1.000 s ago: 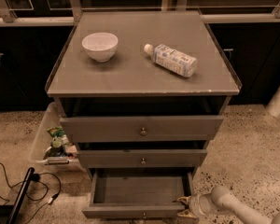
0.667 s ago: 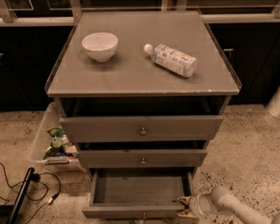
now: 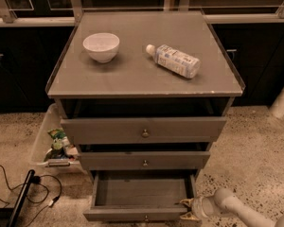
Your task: Open bottom drawer
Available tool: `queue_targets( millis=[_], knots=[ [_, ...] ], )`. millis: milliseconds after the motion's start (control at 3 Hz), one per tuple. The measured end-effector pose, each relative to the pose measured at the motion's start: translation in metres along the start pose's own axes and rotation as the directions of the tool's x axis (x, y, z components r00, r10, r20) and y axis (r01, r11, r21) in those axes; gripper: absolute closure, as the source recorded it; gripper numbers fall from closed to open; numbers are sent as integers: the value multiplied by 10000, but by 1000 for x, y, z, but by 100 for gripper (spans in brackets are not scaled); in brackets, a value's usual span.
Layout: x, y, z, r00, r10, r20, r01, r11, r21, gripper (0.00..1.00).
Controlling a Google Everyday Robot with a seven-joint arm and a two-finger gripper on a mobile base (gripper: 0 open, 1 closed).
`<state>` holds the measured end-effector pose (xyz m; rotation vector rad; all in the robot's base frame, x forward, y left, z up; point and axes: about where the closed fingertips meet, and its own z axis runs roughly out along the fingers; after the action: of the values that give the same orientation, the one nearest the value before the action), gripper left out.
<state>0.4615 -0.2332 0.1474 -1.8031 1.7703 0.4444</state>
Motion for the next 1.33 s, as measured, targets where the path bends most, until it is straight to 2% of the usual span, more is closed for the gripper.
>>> queue_targets(
  millis=[333, 667, 1000, 1333],
  knots=[
    [0, 0, 0, 10000, 0, 0, 0, 10000, 0, 16],
    [0, 0, 0, 10000, 0, 0, 0, 10000, 0, 0],
    [-3, 3, 1, 10000, -25, 22, 25, 10000, 2, 0],
    [-18, 10, -10, 9993, -377, -74, 378, 9991, 183, 0]
  ],
)
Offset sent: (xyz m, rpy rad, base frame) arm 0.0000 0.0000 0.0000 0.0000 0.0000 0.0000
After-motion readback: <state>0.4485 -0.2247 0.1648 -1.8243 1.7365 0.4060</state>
